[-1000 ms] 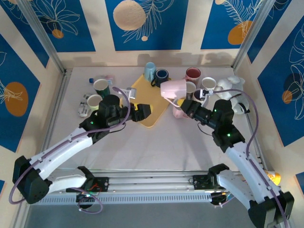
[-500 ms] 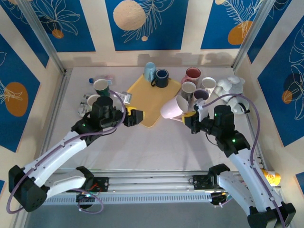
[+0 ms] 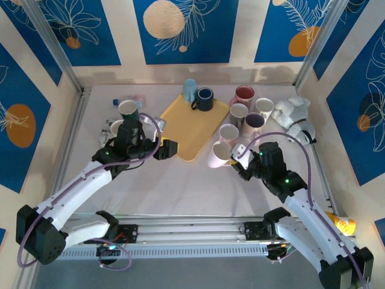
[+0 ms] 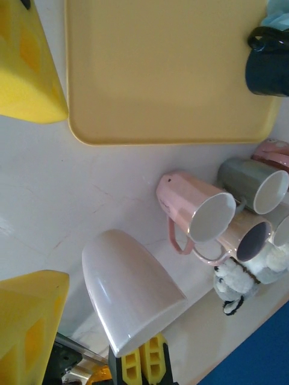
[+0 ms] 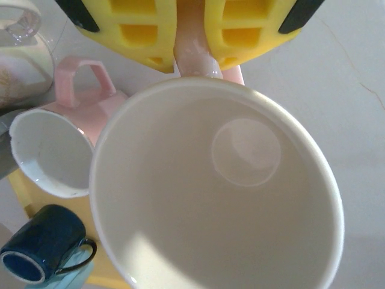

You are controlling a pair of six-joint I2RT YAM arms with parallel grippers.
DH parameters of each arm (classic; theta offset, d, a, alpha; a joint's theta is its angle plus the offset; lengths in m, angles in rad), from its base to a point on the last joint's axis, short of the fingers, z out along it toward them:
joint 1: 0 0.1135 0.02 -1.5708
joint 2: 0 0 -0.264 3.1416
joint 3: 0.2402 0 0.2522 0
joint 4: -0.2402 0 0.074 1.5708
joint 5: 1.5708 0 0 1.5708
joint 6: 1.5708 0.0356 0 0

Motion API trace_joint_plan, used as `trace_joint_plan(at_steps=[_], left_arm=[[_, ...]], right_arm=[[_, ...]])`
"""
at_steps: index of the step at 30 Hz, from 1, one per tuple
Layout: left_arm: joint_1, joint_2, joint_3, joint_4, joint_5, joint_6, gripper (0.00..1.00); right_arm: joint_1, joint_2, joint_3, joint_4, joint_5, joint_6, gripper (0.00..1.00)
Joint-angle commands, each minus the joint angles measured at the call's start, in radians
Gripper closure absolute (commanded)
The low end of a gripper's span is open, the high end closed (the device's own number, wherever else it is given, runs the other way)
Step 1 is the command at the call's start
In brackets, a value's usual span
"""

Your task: Turn the mug right side up

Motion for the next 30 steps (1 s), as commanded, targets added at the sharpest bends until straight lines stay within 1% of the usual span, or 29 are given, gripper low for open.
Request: trace_joint_plan(at_steps=[1, 4, 7, 18, 26, 30], left_arm=[[0.015, 0.001, 0.015, -0.007, 0.043, 0.035, 0.34], [0.020, 0.007, 0.005, 0.007, 0.043, 0.028, 0.34], [0.022, 0.018, -0.006, 0.024, 0.046, 0.021, 0.34], [0.032, 0.051, -0.009, 0.014, 0.055, 0.012, 0.34], [0.042, 0.011, -0.012, -0.019, 0.055, 0.018, 0.34], [0.049, -0.009, -0.026, -0.015, 0.057, -0.016, 0.34]], right_arm=[[0.047, 0.015, -0.022, 0.120, 0.103, -0.076, 1.00], [0.082, 0.050, -0.028, 0.135, 0.189, -0.090, 1.00], [0.085, 0.084, -0.029, 0.147, 0.220, -0.098, 1.00], [0.085, 0.187, -0.025, 0.171, 0.232, -0.100, 1.00], [0.086, 0.225, -0.027, 0.177, 0.224, -0.123, 1.00], [0.085, 0.270, -0.027, 0.186, 0.222, -0.133, 1.00]])
